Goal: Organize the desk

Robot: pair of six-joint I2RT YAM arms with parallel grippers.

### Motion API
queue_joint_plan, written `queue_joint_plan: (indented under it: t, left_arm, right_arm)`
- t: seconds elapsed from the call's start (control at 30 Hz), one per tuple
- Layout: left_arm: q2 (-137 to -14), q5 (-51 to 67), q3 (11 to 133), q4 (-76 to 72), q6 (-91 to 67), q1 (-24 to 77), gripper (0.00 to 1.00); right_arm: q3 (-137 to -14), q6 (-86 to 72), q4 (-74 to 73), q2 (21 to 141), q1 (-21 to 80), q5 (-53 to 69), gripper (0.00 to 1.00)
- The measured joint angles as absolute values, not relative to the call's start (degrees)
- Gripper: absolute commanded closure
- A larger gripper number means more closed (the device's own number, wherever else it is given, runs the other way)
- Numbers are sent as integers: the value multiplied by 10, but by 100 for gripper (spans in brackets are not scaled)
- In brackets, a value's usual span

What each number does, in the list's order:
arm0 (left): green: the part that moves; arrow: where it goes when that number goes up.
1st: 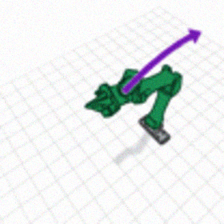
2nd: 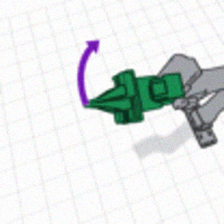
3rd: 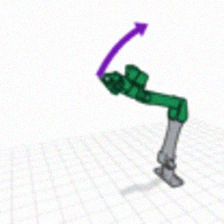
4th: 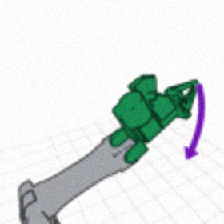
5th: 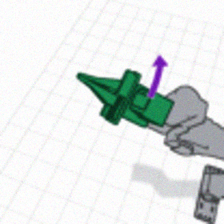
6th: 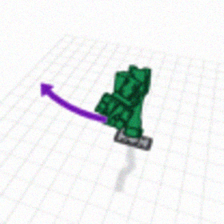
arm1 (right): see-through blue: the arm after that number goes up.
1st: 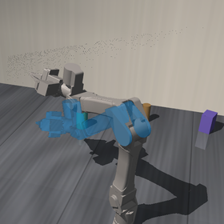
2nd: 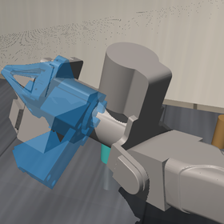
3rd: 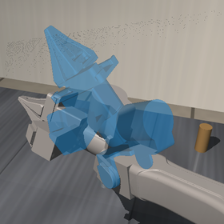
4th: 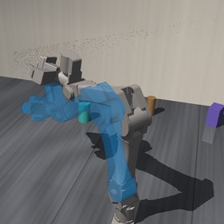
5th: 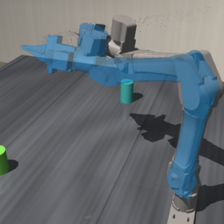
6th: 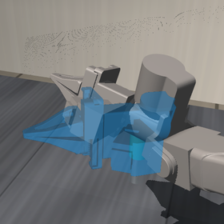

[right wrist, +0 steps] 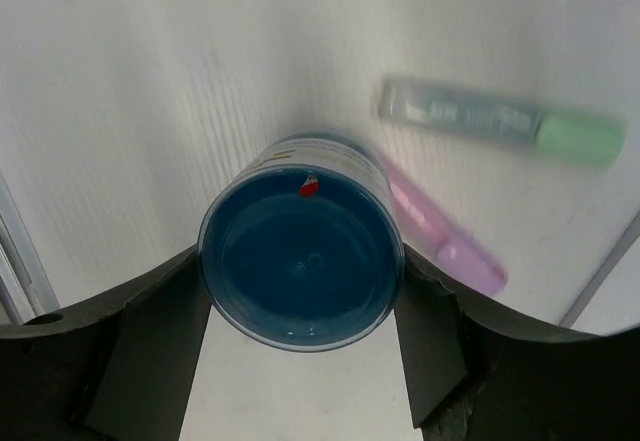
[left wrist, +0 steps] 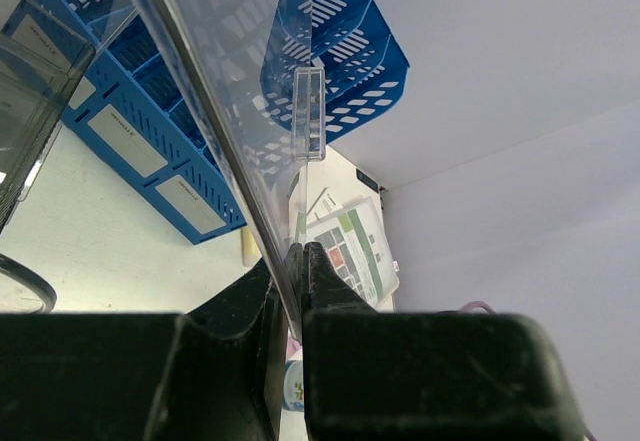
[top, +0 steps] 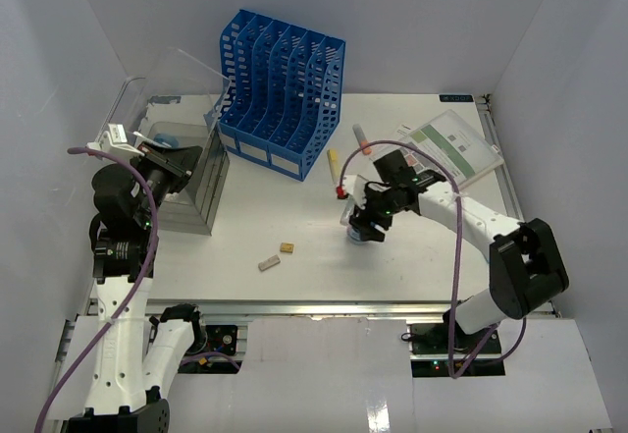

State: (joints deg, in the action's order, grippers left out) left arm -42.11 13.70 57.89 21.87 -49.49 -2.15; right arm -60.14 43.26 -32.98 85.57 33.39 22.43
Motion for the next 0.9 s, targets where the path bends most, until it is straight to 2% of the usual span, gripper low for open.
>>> queue_joint_plan:
  t: [0.13,0.27,0.57,0.77,0.9]
  left_arm:
    - [-421,139,584,219,-502,-22,85]
    - [-422,140,592,223,-510,-22,85]
    - [-422,140,596,219,-533,-22,86]
    - [-422,140,597,217,-544,-22,86]
    - [-421,140,596,213,-549,-22,86]
  right_arm:
    - [-730,454,-300,895,416,211,92]
    - [-824,469,-202,941,466,191,92]
    - [-796,489,131,1022,601,146,92]
    - [-786,493,363,1116,623,110,92]
    - [-822,484,431,1183,623,80,92]
